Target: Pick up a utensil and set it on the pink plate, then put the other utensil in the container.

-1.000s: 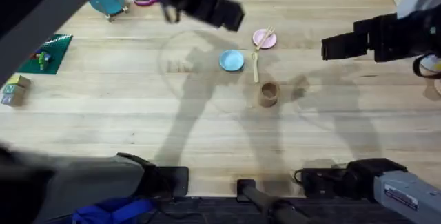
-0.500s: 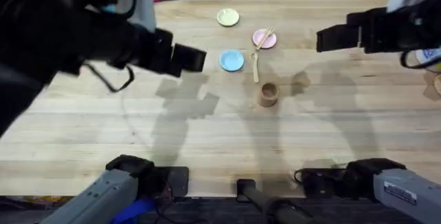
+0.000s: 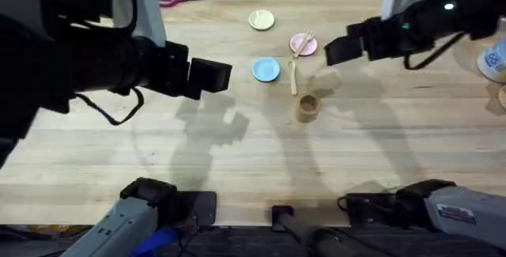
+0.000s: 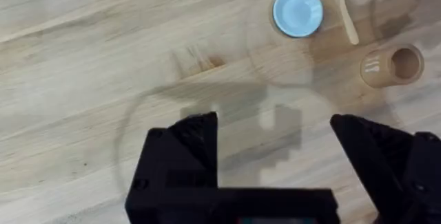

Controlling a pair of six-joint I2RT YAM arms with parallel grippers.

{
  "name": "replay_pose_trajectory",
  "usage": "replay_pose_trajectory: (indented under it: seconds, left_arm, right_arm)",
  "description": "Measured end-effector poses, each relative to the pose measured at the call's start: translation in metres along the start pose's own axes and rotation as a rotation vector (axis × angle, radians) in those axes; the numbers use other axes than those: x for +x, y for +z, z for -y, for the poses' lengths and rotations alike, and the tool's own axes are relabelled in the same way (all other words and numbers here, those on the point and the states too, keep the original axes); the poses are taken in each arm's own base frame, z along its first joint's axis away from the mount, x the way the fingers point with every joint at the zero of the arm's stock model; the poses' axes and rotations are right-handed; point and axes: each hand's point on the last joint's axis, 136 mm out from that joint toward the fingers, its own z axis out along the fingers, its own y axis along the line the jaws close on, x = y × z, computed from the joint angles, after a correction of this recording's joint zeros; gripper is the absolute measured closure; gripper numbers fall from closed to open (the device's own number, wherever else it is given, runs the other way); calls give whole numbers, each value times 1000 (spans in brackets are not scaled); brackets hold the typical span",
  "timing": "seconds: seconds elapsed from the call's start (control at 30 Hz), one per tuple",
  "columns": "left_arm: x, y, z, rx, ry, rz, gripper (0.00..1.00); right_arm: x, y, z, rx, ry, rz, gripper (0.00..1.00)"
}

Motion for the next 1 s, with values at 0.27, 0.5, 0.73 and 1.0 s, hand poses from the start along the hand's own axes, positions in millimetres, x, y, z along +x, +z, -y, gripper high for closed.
replay_pose_trajectory:
  seconds: [0.27, 0.5, 0.73, 1.0]
  left_arm:
    - [-4, 3, 6, 36, 103, 10, 5]
    - [7, -4, 47, 283, 405, 25, 6]
    - [21, -14, 72, 448, 566, 44, 5]
    - [31, -19, 81, 511, 662, 44, 4]
  right_arm:
    - [-21, 6, -30, -29, -73, 0, 3]
    - [-32, 27, -54, -46, -126, -46, 3]
    - [-35, 30, -56, -47, -129, -54, 3]
    - [-36, 30, -52, -42, -103, -55, 3]
